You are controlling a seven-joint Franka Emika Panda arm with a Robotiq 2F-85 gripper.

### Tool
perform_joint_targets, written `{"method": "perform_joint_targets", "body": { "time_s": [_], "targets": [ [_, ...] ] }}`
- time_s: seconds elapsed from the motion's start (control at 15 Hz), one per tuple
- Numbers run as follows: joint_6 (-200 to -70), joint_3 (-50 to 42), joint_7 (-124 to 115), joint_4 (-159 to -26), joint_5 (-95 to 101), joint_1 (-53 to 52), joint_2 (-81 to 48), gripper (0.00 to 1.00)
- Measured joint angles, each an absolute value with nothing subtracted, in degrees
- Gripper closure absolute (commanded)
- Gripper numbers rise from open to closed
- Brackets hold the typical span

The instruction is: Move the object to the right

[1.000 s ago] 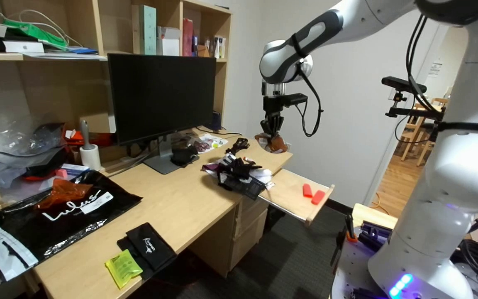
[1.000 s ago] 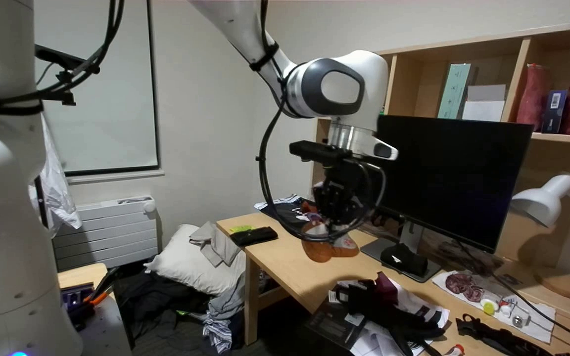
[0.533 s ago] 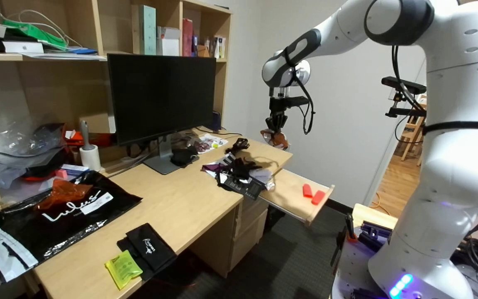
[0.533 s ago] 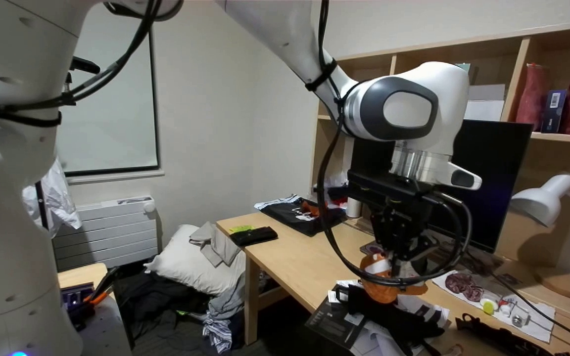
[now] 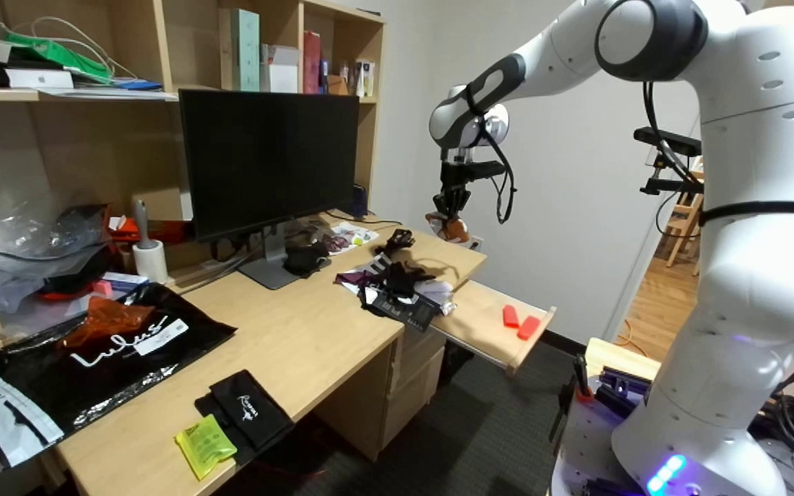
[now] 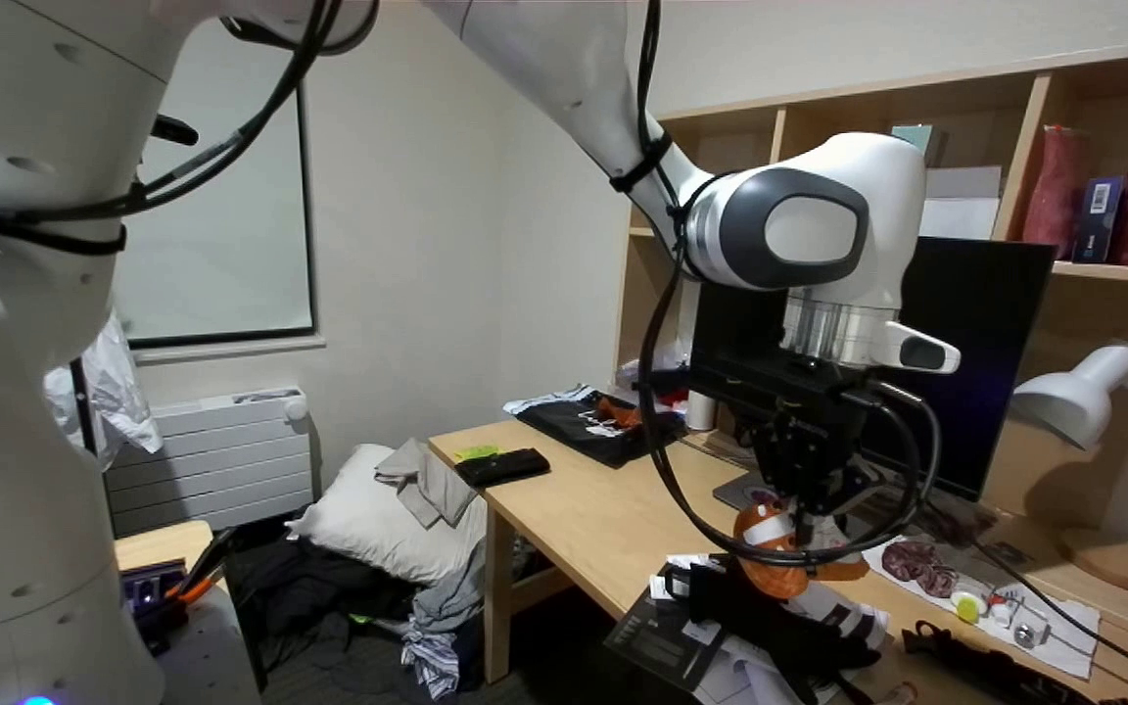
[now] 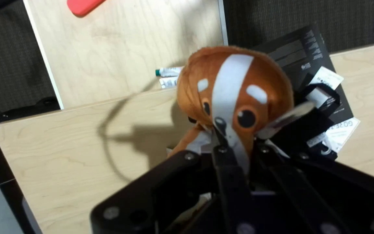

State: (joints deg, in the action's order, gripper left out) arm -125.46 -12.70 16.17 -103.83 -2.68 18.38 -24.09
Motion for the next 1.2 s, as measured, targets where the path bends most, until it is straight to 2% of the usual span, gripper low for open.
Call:
{"method": "perform_joint_targets", "body": {
  "time_s": [0.53, 1.2],
  "targets": [
    [-130.0, -13.8, 8.4, -86.0, 0.7, 18.7, -40.1, 0.92],
    [-131.7, -23.0, -7.5, -68.2, 8.5, 19.1, -60.8, 0.92]
  ]
}}
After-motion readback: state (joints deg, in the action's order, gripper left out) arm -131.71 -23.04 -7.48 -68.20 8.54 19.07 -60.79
